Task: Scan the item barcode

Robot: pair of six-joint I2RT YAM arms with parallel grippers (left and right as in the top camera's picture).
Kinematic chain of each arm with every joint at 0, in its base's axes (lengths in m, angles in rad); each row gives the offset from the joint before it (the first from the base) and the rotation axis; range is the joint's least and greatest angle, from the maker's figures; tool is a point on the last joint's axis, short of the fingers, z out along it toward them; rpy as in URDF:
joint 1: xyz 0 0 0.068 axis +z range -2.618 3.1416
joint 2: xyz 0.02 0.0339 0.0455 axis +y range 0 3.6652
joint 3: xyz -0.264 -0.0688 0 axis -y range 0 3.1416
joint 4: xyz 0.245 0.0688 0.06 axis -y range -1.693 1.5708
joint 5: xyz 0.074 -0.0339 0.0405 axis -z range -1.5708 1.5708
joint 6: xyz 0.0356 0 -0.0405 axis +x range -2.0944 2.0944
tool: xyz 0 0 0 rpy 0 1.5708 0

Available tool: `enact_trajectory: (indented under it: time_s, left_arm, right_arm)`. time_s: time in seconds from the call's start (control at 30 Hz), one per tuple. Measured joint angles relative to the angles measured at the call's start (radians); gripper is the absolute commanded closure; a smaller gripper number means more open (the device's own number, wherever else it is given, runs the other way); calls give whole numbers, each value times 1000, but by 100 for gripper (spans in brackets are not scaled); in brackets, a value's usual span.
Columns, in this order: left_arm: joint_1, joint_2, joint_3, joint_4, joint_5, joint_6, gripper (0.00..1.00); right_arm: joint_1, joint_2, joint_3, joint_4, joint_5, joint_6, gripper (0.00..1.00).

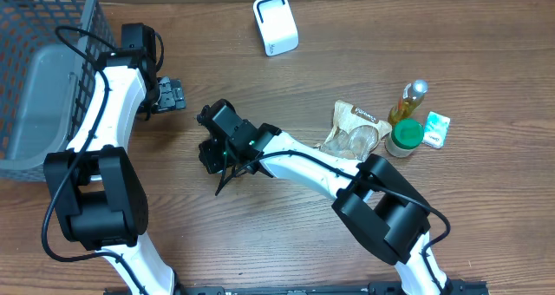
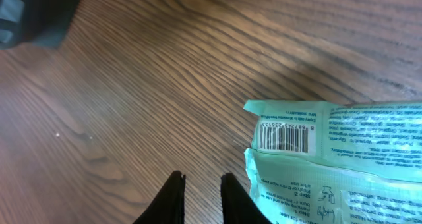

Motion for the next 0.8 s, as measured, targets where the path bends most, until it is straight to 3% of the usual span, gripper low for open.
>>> enact_trajectory:
  time_s: [0.8]
  left_arm:
    - [0, 0, 0, 0, 0, 0, 0]
  right_arm:
    - [-68, 36, -1, -73, 55, 6, 90]
